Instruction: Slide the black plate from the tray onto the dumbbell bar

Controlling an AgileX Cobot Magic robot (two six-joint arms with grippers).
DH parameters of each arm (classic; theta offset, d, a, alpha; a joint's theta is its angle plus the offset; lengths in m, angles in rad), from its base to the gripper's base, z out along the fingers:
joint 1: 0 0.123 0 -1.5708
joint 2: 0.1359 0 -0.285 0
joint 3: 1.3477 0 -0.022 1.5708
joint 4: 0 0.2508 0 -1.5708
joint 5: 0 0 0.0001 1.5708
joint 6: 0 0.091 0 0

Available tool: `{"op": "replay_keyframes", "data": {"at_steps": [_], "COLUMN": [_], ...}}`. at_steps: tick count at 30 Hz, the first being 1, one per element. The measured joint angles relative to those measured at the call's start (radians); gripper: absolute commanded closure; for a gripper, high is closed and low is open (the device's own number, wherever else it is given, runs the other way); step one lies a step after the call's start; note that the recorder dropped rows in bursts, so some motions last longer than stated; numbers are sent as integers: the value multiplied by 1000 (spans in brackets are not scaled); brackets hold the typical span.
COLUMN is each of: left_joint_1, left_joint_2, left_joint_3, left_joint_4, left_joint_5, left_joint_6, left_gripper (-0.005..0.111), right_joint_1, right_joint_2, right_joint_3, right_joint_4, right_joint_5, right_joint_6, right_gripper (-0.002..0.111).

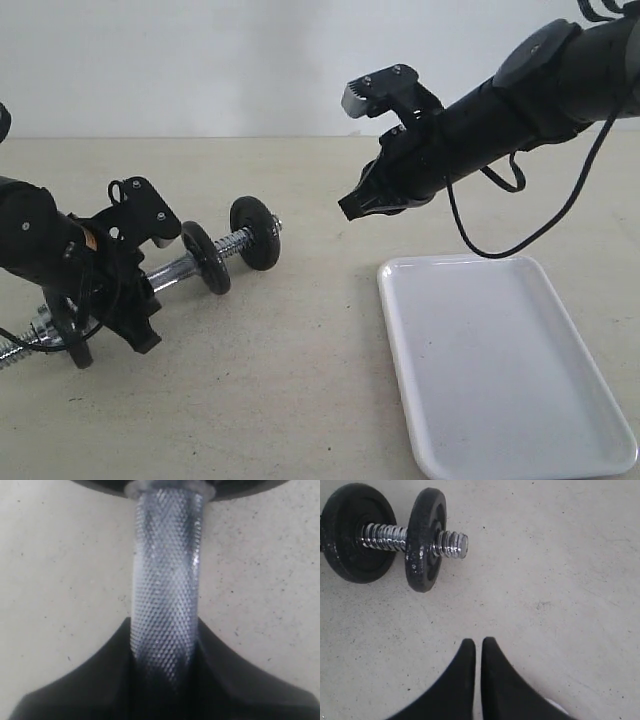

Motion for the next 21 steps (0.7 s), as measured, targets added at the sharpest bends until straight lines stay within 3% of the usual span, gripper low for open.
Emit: {"op": "replay_keyframes", "data": {"at_steps": [9,21], "left_joint_1": [0,0], "left_joint_2": [0,0], "left_joint_3": [0,1], "left_joint_4": [2,2], "left_joint_5": [-19,-46], "left_joint_6": [33,68], "left_gripper": [102,102], "right_joint_1": [147,157], "right_joint_2": [49,127], "right_joint_3": [-1,-47], "right_joint_4": [7,13], "right_joint_5": [-207,-301], "right_joint_6": [-42,-35], "right_gripper": [109,109]}}
